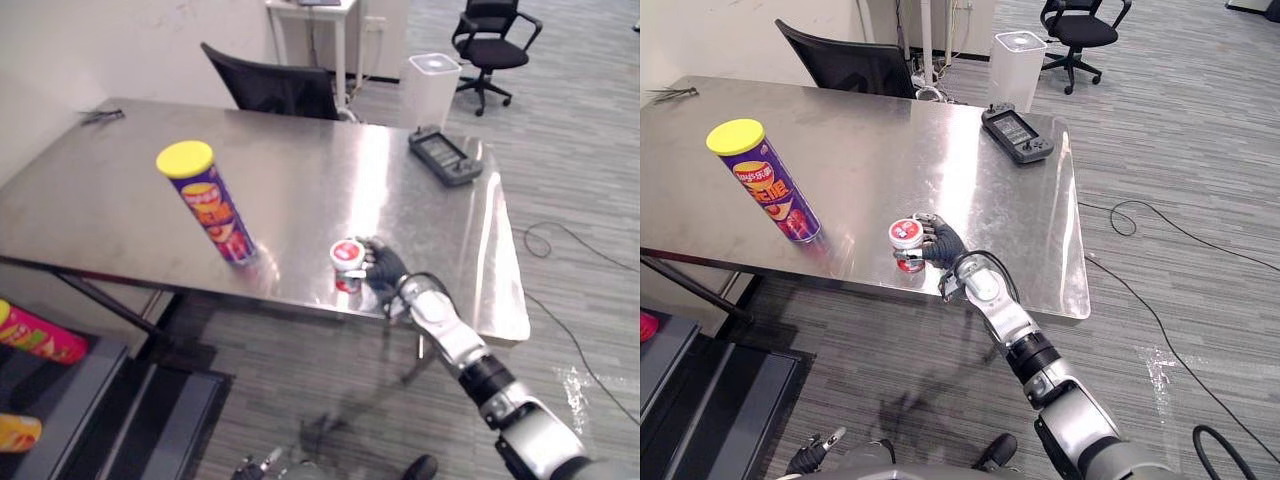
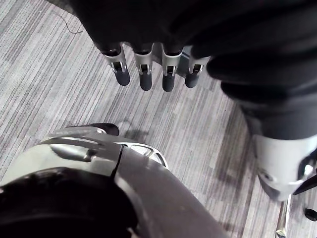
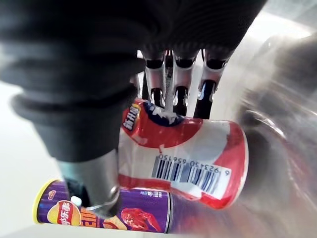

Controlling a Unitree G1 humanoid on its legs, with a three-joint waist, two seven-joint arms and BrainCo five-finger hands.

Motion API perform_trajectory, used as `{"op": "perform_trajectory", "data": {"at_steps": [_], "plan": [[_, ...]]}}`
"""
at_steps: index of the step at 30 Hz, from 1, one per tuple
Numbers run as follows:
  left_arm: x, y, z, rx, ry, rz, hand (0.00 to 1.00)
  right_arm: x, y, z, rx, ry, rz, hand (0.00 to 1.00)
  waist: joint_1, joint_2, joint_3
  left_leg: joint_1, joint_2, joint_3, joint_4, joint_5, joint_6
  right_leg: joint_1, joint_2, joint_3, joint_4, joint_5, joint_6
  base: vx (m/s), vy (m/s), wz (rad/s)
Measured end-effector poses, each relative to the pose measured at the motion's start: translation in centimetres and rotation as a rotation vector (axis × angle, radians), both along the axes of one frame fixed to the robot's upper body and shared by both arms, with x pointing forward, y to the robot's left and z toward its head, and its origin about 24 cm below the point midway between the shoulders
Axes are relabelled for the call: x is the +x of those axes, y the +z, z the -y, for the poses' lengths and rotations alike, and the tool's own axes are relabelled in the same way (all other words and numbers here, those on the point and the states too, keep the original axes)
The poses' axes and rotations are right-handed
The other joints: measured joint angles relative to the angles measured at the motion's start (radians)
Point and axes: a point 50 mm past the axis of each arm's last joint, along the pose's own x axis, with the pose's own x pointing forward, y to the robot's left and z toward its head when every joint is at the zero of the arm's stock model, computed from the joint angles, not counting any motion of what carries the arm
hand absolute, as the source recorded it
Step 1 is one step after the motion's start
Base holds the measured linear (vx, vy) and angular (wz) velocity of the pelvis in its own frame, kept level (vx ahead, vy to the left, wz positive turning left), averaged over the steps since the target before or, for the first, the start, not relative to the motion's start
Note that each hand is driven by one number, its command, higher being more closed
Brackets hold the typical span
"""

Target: Put the gum and the chips on the shelf.

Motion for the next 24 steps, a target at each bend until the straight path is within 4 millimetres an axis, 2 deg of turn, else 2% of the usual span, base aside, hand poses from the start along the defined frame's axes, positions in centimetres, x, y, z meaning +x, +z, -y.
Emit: {"op": "perform_trajectory", "data": {"at_steps": [2,8,10,14,22,24], "plan": [[0.0,0.0,0.0,0.007,0.004,-0.004,0.0,-0.1,0.9,0.0,0.024,-0.007,0.034,1.0,-0.002,0.0,0.0,0.001,0.0,0.0,0.0,0.0,0.0,0.001,0.0,0.001,0.0,0.0,0.0,0.0,0.02,0.0],[-0.1,0.0,-0.1,0.014,0.011,-0.007,0.0,-0.8,6.5,1.5,0.187,-0.048,0.25,1.0,-0.004,0.0,0.0,0.012,-0.002,0.004,-0.003,0.0,0.0,0.007,0.0,0.006,0.0,0.0,0.0,0.0,0.0,0.0],[-0.1,0.0,-0.1,0.015,0.011,-0.008,0.0,-1.1,7.1,2.4,0.22,-0.073,0.285,1.0,-0.006,0.0,0.0,0.018,-0.003,0.007,-0.006,0.0,0.0,0.009,-0.001,0.01,0.0,0.0,0.0,-0.01,0.021,-0.05],[-0.6,-0.1,-0.2,0.017,0.025,-0.019,0.0,-1.6,7.7,4.4,0.251,-0.132,0.324,1.0,-0.028,-0.001,0.0,0.022,-0.004,0.01,-0.008,0.0,0.0,0.009,0.0,0.015,0.0,0.0,0.0,-0.02,0.032,-0.04],[-0.8,-0.1,-0.4,0.019,0.056,-0.018,0.0,-2.5,8.5,8.3,0.287,-0.273,0.395,1.0,-0.031,-0.001,0.0,0.035,-0.004,0.028,-0.015,0.0,0.0,0.009,0.002,0.033,0.0,0.0,0.0,-0.01,0.021,-0.06],[-0.9,-0.1,-0.3,0.017,0.057,-0.02,0.0,-2.6,8.6,9.3,0.301,-0.323,0.404,1.0,-0.039,-0.001,0.001,0.035,-0.005,0.027,-0.016,0.0,0.0,0.01,0.002,0.033,0.0,0.0,0.0,-0.01,0.036,0.02]]}}
